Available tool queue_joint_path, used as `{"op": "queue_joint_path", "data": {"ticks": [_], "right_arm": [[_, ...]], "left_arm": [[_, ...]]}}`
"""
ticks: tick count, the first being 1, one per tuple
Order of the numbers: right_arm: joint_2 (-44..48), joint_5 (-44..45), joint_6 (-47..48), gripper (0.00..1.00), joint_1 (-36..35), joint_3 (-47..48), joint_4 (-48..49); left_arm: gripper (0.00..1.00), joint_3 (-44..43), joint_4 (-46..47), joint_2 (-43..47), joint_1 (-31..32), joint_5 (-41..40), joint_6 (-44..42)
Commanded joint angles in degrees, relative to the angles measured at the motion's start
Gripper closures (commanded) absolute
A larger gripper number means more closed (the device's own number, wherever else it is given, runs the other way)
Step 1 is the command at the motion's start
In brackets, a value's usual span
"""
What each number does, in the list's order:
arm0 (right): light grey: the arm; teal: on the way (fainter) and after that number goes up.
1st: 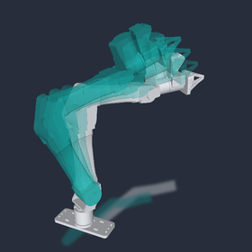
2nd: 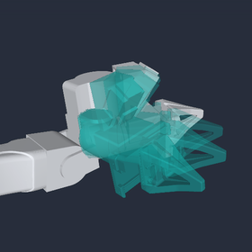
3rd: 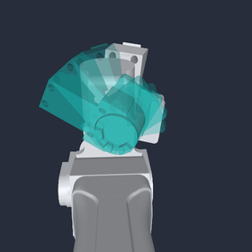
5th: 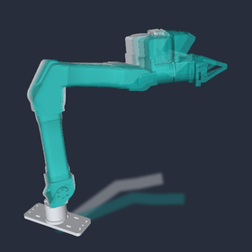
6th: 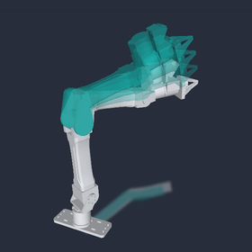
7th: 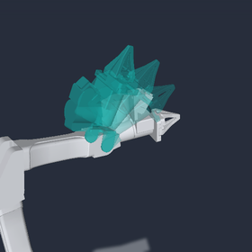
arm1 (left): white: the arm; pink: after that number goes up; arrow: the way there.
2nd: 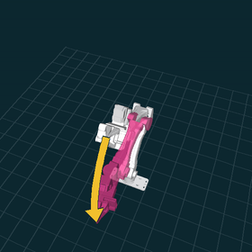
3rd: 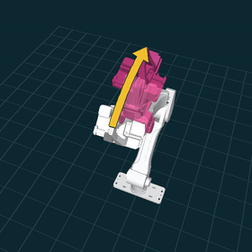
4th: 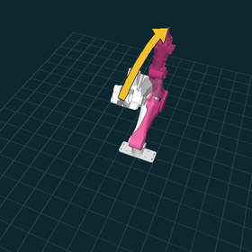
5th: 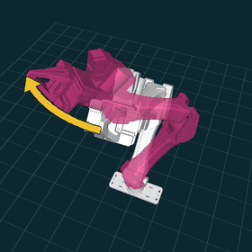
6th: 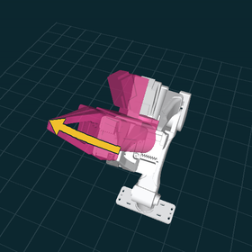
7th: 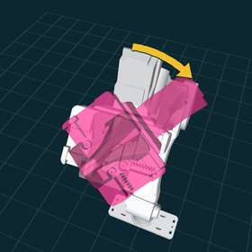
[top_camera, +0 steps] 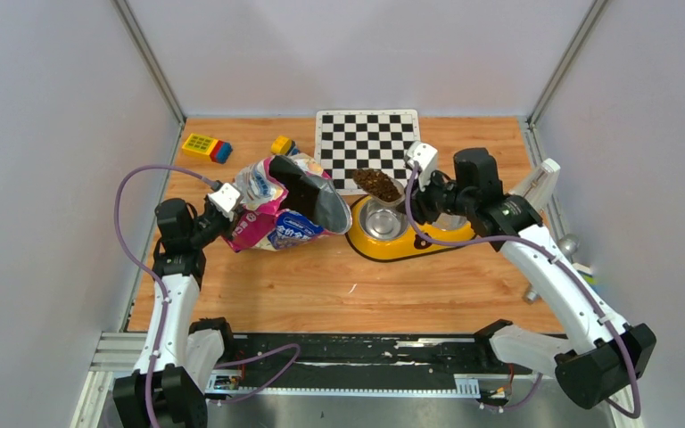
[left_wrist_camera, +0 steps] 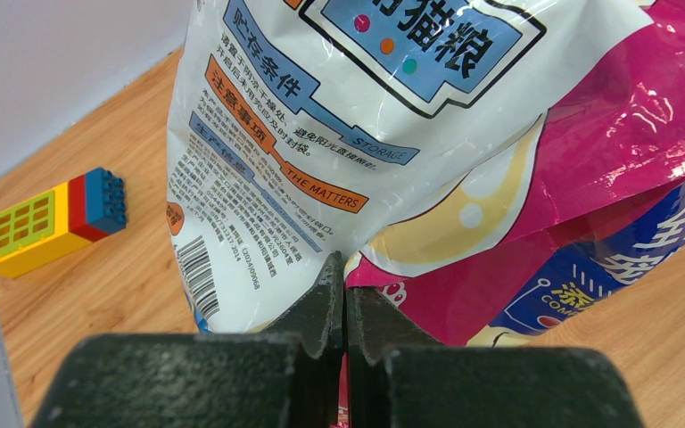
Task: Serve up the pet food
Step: Pour the pet food into the pet food bowl.
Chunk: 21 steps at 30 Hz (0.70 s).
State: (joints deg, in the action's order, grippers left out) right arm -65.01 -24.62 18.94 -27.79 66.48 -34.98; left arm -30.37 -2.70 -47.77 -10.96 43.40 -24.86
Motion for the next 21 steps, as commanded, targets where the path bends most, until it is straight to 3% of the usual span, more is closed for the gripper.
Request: {"op": "queue_joint_path", "data": {"ticks": [1, 21], "right_arm": [[2.49, -3.31, 1.6, 1.0, 3.7, -2.47, 1.49], [-1.45, 2.37, 9.2, 1.0, 7.65, -15.22, 0.14]], "left_arm": [[1.0, -1.26, -0.26, -0.31, -0.29, -0.23, 0.63], [1.0, -1.11, -0.22, -0.04, -0.33, 0.17, 0.45]]}}
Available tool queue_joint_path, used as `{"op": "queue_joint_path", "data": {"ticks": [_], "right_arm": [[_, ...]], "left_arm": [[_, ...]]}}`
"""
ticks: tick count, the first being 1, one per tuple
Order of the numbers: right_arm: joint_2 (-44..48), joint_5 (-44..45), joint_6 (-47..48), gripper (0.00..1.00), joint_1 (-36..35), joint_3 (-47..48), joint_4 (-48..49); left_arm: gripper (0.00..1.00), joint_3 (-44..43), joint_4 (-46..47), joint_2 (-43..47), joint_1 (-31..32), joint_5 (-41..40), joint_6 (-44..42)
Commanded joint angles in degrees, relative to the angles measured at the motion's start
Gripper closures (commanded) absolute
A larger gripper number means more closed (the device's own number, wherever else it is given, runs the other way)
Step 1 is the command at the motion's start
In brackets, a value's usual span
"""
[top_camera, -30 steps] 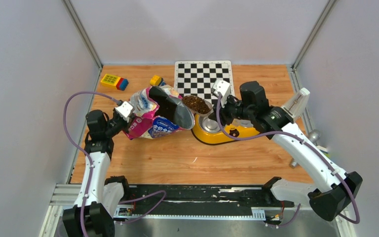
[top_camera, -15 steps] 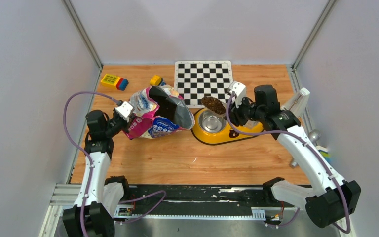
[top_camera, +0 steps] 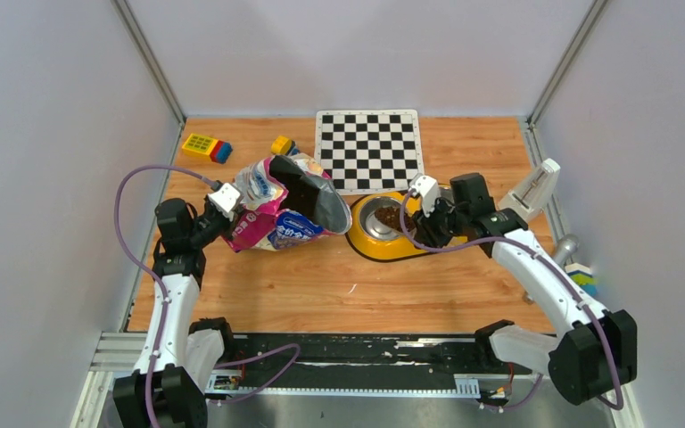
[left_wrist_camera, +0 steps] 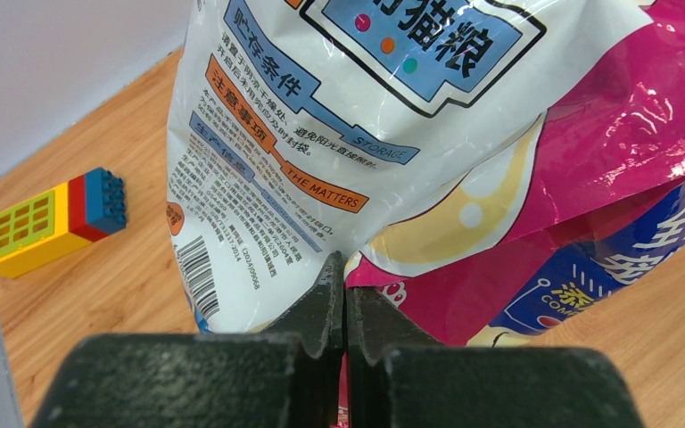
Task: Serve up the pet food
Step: Pour the pet food into the pet food bowl.
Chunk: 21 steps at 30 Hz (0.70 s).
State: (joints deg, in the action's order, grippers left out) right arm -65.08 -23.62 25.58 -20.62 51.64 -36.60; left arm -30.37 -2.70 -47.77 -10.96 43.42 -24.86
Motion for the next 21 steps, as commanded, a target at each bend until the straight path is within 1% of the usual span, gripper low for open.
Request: {"op": "queue_joint_path", "data": {"ticks": [1, 11, 21], "right_arm": [[-2.29, 1.95, 2.85, 1.0, 0.56, -0.39, 1.67], [-11.39, 7.18, 5.16, 1.0, 0.58, 6.0, -4.45], [-17.01, 12.55, 7.7, 1.0, -0.78, 14.19, -14.9]], "left_arm": [[1.0, -1.08, -0.25, -0.04, -0.31, 0.21, 0.43], [1.0, -1.18, -0.7, 0.13, -0.3, 0.51, 0.06], [1.0, -1.16, -0.96, 0.05, -0.34, 0.83, -0.1]]}}
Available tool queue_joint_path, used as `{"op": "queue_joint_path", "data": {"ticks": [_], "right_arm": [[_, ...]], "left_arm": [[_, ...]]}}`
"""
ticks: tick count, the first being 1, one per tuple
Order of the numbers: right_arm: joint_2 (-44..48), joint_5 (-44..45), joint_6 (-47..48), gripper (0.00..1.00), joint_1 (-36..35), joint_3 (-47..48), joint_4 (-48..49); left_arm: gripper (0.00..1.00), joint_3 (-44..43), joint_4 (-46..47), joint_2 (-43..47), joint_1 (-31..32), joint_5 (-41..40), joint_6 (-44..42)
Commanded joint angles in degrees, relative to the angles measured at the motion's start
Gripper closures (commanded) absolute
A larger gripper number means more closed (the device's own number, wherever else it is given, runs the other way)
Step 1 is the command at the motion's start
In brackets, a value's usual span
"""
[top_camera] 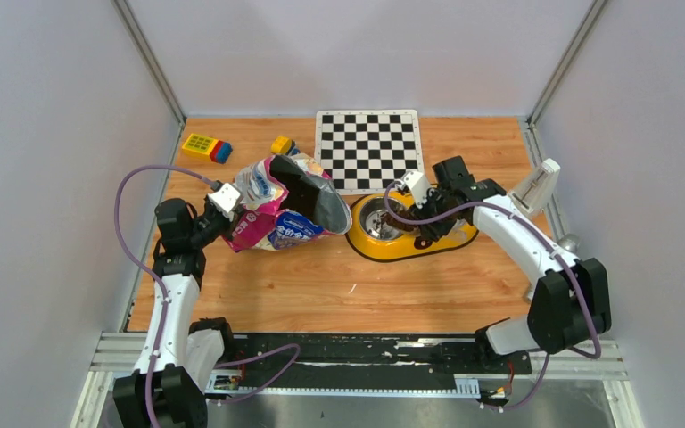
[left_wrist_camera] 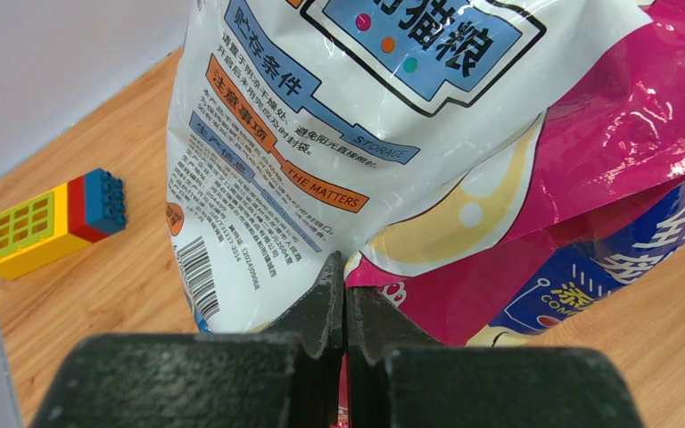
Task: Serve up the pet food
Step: Pour the pet food into the pet food bowl.
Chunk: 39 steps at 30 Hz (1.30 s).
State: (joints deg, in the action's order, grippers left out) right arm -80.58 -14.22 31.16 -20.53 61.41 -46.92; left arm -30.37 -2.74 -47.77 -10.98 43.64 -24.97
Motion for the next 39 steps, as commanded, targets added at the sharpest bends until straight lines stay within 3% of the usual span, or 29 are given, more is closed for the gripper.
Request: {"op": "queue_joint_path", "data": {"ticks": [1, 31, 39], "right_arm": [[-2.16, 4.01, 2.27, 1.0, -1.14, 5.03, -5.43], [-17.61, 18.25, 3.04, 1.0, -11.02, 29.27, -24.08], [-19.96, 22.13, 2.81, 1.0, -12.34, 32.01, -28.3]], "left_arm": [[1.0, -1.24, -0.93, 0.04, -0.34, 0.59, 0.01], [1.0, -0.9, -1.73, 0.56, -0.44, 0.57, -0.49], [1.0, -0.72, -1.51, 0.74, -0.61, 0.67, -0.48]]}}
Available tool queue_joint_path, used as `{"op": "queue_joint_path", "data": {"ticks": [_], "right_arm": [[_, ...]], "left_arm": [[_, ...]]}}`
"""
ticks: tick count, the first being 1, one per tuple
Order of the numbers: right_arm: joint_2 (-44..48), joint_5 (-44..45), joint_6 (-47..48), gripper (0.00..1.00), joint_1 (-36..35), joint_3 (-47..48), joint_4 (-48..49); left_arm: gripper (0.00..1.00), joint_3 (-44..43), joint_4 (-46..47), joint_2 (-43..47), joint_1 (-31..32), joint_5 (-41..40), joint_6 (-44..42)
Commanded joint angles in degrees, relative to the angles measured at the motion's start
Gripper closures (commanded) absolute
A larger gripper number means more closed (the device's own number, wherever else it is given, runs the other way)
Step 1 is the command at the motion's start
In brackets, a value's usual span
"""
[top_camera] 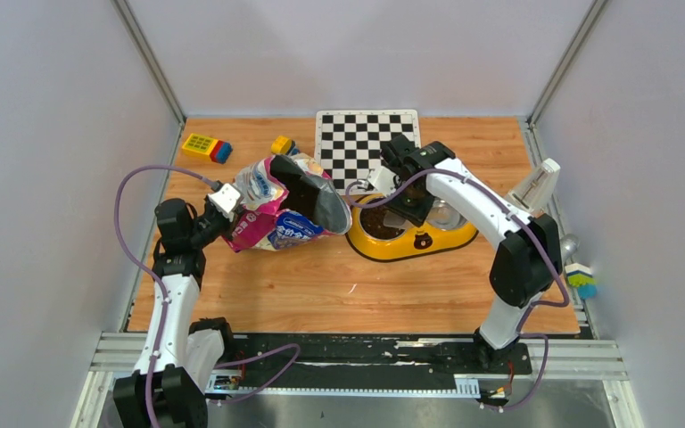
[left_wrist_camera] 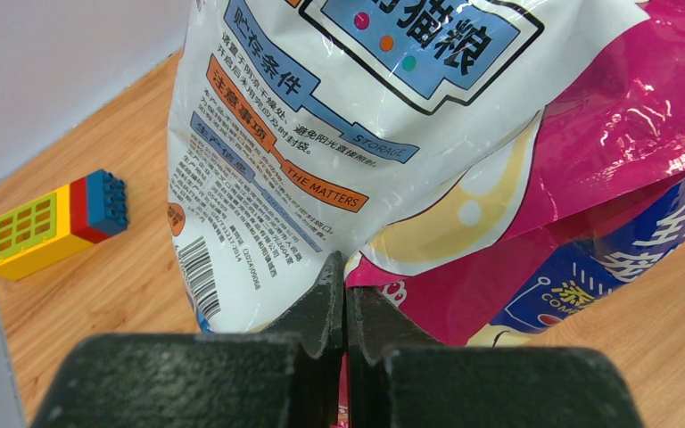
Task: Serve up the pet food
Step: Pour the pet food into the pet food bowl, then collect the pet food from the pet food bag.
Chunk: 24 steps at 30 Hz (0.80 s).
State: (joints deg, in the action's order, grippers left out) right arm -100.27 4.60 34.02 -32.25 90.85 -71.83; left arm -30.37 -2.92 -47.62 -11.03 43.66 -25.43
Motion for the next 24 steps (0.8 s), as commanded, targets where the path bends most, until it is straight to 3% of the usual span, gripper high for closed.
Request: {"op": "queue_joint_path", "data": {"ticks": [1, 7, 16, 24], "right_arm": [[-0.35, 3.57, -0.01, 1.0, -0.84, 2.64, -3.64], [1.08, 3.45, -1.12, 1.0, -0.7, 2.94, -3.51], [14.77, -3.44, -1.87, 1.0, 3.12, -1.63, 3.76], [22.42, -6.87, -2.45, 1.0, 3.59, 7.63, 4.38]], "left_arm": [[1.0, -0.73, -1.33, 0.64, -0.57, 0.71, -0.05], [1.0, -0.62, -1.38, 0.75, -0.65, 0.79, -0.01], [1.0, -0.4, -1.2, 0.78, -0.84, 1.18, 0.27], [1.0, -0.44, -1.58, 0.87, -1.04, 1.38, 0.48]]}}
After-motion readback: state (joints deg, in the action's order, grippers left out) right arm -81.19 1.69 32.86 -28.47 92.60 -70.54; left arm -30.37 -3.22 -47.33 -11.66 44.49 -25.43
